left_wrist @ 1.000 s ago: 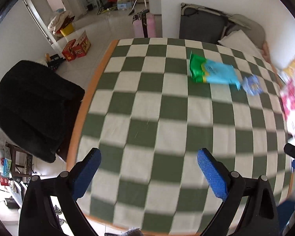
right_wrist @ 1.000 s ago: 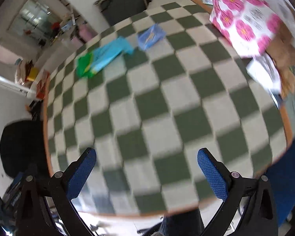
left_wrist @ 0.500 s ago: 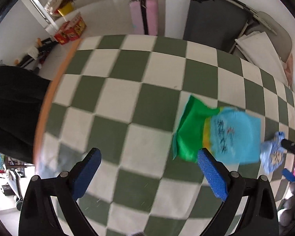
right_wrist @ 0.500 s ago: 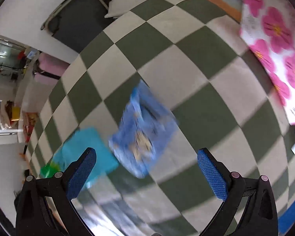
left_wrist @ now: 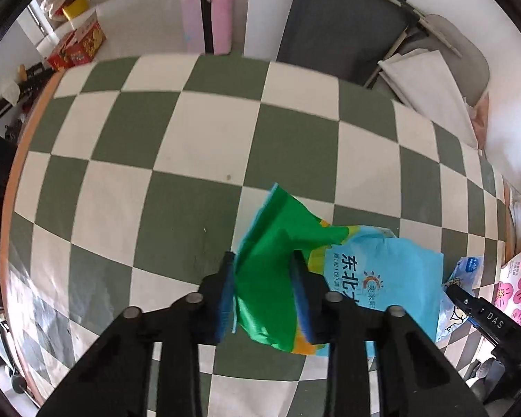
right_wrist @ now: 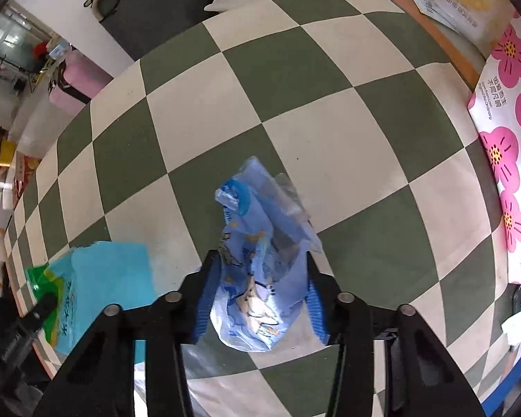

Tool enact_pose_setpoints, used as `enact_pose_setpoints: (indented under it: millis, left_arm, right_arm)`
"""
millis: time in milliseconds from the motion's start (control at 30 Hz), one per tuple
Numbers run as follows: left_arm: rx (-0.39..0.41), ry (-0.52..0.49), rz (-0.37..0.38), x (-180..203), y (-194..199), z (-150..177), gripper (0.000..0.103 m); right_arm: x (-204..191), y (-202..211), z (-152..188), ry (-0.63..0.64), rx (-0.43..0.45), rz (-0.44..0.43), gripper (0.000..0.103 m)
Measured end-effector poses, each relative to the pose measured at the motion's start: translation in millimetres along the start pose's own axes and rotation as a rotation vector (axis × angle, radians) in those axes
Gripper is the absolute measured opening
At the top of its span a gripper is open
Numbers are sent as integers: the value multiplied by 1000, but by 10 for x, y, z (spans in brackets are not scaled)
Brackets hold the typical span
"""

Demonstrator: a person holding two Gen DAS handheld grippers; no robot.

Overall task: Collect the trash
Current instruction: 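Grasp the blue-green rice bag with the left tool while the right tool grasps the blue snack packet, then carry the rice bag and blue packet down toward the trash bin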

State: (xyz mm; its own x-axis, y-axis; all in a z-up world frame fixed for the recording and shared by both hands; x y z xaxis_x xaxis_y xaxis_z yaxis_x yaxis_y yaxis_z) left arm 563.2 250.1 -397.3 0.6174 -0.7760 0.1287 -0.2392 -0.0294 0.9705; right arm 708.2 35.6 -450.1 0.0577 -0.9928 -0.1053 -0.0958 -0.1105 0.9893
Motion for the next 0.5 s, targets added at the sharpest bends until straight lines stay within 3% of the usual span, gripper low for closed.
enact_pose_setpoints:
  millis: [133,500]
  left_arm:
    - [52,-22,-18,9,230,26,18]
    - [177,-48,-77,-70,789,119,11]
  right_arm:
    - [0,-7,17,0,-15,-37,29]
    - [-124,285,50,75,39,-68,19]
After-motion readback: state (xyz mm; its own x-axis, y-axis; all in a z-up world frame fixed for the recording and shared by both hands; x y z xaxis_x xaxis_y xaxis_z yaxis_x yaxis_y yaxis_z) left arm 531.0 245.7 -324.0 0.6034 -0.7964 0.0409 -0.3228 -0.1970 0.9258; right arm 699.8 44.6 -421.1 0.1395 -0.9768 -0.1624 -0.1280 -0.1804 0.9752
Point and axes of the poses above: each gripper's, at about its wrist camera, not at the fingertips, and y roughly against the way its jaws point, x to its right, z to its underside, the point moved 9 cm from there along -y, roughly the way its jaws point, and after that the axes turned 2 degrees about -y, right-handed, at the moved point
